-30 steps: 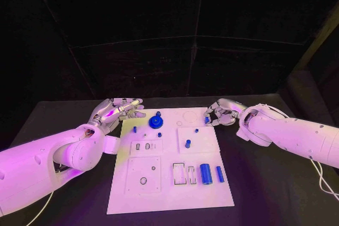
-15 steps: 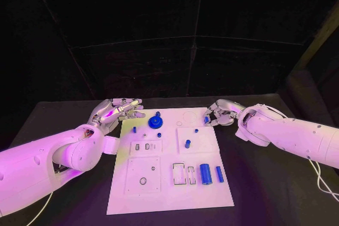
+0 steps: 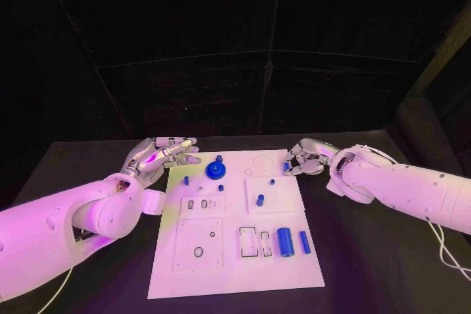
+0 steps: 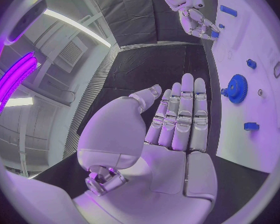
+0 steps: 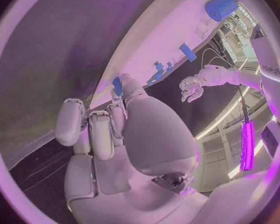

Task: Assemble the parts on the task board

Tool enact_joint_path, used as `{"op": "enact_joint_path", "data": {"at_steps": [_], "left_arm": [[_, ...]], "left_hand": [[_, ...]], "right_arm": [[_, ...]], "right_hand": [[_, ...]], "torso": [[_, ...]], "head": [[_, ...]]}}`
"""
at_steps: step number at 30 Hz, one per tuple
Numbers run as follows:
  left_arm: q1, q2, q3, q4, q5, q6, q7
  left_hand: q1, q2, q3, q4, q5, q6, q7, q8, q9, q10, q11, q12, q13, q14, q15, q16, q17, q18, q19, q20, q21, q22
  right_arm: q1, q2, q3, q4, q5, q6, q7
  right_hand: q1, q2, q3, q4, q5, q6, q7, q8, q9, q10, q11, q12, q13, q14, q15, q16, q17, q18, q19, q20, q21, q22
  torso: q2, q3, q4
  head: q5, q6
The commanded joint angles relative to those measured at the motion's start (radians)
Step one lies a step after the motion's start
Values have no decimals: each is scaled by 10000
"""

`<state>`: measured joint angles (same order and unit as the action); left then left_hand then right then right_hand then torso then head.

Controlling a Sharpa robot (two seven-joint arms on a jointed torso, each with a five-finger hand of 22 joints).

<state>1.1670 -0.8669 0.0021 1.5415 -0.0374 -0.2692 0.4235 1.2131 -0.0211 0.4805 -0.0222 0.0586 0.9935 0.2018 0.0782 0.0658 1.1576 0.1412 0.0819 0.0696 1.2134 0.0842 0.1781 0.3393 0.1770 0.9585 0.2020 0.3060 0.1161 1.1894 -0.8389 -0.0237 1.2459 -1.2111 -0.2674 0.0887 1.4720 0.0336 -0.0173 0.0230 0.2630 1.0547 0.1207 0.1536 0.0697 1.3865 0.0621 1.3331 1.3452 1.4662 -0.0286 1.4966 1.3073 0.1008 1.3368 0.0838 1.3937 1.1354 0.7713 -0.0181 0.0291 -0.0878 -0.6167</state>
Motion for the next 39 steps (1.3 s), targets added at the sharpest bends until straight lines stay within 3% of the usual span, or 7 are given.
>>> {"op": "enact_joint_path", "data": {"at_steps": [1, 8, 16, 23, 30, 33, 39], "left_arm": [[14, 1, 6, 5, -73, 122, 71], [13, -2, 6, 0, -73, 121, 70], [14, -65, 6, 19, -73, 103, 70], [14, -29, 6, -133, -73, 112, 84], [15, 38, 6, -345, -72, 126, 92], [17, 50, 7, -377, -72, 118, 93], [33, 24, 8, -347, -72, 99, 118]], "left_hand": [[-33, -84, 60, 21, 9, -7, 83, -43, -5, -24, 11, -65, -17, 49, 12, -68, 9, 58, 38, -12, -42, -14], [-24, -81, 79, 11, 9, -11, 87, -46, -5, -28, 13, -72, -18, 51, 12, -71, 11, 58, 39, -13, -42, -14], [-38, -103, 90, 4, 4, -18, 97, -52, -5, -33, 22, -82, -20, 52, 18, -78, 16, 56, 39, -10, -42, -15], [-38, -103, 90, 4, 4, -18, 97, -52, -5, -33, 22, -82, -20, 52, 18, -78, 16, 56, 39, -10, -42, -15], [-51, -112, 92, 6, 3, -18, 98, -53, -5, -31, 25, -85, -20, 52, 21, -82, 18, 55, 38, -8, -42, -16], [-51, -112, 92, 6, 3, -18, 98, -53, -5, -31, 25, -85, -20, 52, 21, -82, 18, 55, 38, -8, -42, -16], [-55, -115, 93, 7, 3, -17, 99, -53, -4, -30, 25, -86, -19, 53, 22, -83, 19, 55, 38, -8, -43, -16]], "right_arm": [[13, -17, 4, 20, 1, -202, -6], [14, -76, 6, 253, 596, -935, 4], [29, -302, 15, 1068, 1218, -1475, -398], [50, -166, 22, 2133, 1162, -1803, -1448], [64, 620, 22, 2897, 406, -1677, -2837], [63, 1086, 18, 2927, 179, -1390, -3316], [38, 1957, 8, 2756, -522, -1084, -3990]], "right_hand": [[48, 212, 174, -32, -139, 149, -45, 72, 10, 276, -305, 57, -394, 745, -84, 42, 1151, -135, 38, -77, 59, 23], [231, 534, 874, -326, -742, 312, -92, 20, -10, 348, -358, 120, -292, 776, -147, 110, 1292, -156, 102, -165, 105, 120], [34, 458, 1158, -410, -718, 318, -72, -49, -18, 327, -339, 78, -317, 770, -132, 99, 1268, -147, 73, -159, 84, 62], [-186, 386, 1344, -418, -764, 339, -74, -93, -17, 329, -336, 63, -318, 768, -127, 95, 1263, -145, 71, -151, 80, 55], [-319, 345, 1500, -437, -799, 381, -90, -109, -11, 336, -347, 59, -314, 766, -133, 89, 1253, -144, 71, -152, 78, 54], [-368, 333, 1562, -441, -819, 384, -90, -120, -12, 324, -349, 37, -334, 758, -135, 70, 1216, -137, 54, -153, 64, 22], [-471, 307, 1680, -445, -874, 407, -98, -131, -9, 319, -354, 22, -341, 752, -139, 57, 1192, -132, 40, -155, 50, -4]], "torso": [[-1, 4, 3], [1, 13, -12], [-15, -21, -25], [-150, -61, -51], [-295, -125, -19], [-331, -159, 18], [-370, -218, 75]], "head": [[-3, -6], [38, 8], [30, 36], [190, -33], [337, -103], [353, -62], [457, -156]]}}
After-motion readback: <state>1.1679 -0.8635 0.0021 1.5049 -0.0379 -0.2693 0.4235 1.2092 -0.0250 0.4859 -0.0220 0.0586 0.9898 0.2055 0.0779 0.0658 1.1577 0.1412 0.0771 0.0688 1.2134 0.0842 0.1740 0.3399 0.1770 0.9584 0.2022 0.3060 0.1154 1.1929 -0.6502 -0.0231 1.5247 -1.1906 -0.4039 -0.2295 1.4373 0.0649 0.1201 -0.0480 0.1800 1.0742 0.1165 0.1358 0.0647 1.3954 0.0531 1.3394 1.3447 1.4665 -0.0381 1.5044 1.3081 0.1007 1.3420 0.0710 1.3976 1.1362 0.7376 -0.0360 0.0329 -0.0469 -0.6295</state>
